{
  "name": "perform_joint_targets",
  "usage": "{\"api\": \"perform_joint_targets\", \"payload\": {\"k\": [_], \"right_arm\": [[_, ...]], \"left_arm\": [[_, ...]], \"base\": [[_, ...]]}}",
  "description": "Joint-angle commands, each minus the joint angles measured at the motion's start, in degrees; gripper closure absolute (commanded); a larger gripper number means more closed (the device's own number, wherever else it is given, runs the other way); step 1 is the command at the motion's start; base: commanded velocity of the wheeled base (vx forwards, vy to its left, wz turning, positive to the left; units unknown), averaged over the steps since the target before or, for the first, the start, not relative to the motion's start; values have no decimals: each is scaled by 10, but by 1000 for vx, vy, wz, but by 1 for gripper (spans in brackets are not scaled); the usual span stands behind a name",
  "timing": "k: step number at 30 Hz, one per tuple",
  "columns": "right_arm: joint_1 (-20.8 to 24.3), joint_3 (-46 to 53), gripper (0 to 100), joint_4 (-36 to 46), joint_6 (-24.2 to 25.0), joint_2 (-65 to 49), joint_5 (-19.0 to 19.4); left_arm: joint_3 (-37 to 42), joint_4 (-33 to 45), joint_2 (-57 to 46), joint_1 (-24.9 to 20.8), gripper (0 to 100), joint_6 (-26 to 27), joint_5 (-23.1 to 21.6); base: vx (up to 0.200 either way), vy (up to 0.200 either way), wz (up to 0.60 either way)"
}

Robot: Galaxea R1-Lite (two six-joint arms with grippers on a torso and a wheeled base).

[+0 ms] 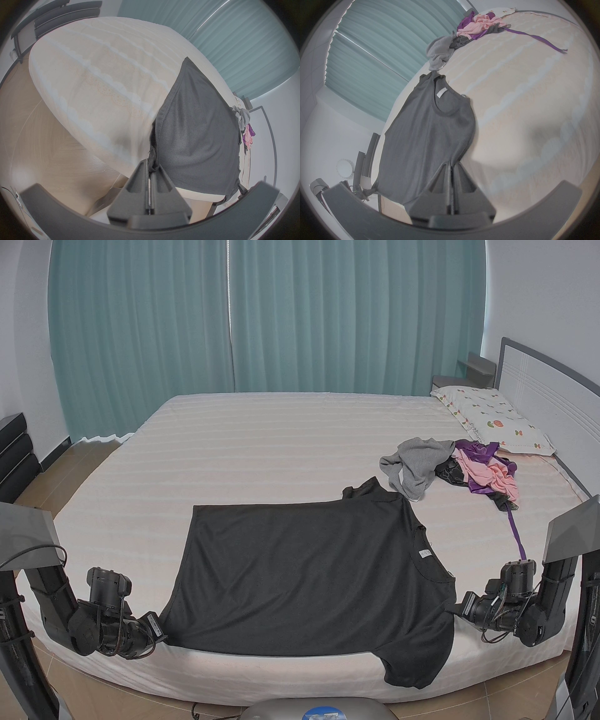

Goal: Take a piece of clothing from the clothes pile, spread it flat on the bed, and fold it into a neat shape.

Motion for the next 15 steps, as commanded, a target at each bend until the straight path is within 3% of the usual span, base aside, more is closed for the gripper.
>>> {"api": "perform_joint_targets", "payload": {"k": [1,15], "right_arm": [[-6,-30,100,9,1,1,0],[-5,-91,100,24,0,-8,0]], "left_arm": [[0,0,-4,-1,100,0,0],[0,1,-4,-1,100,-1,0]], "base": [[0,0,0],[0,0,0]]}}
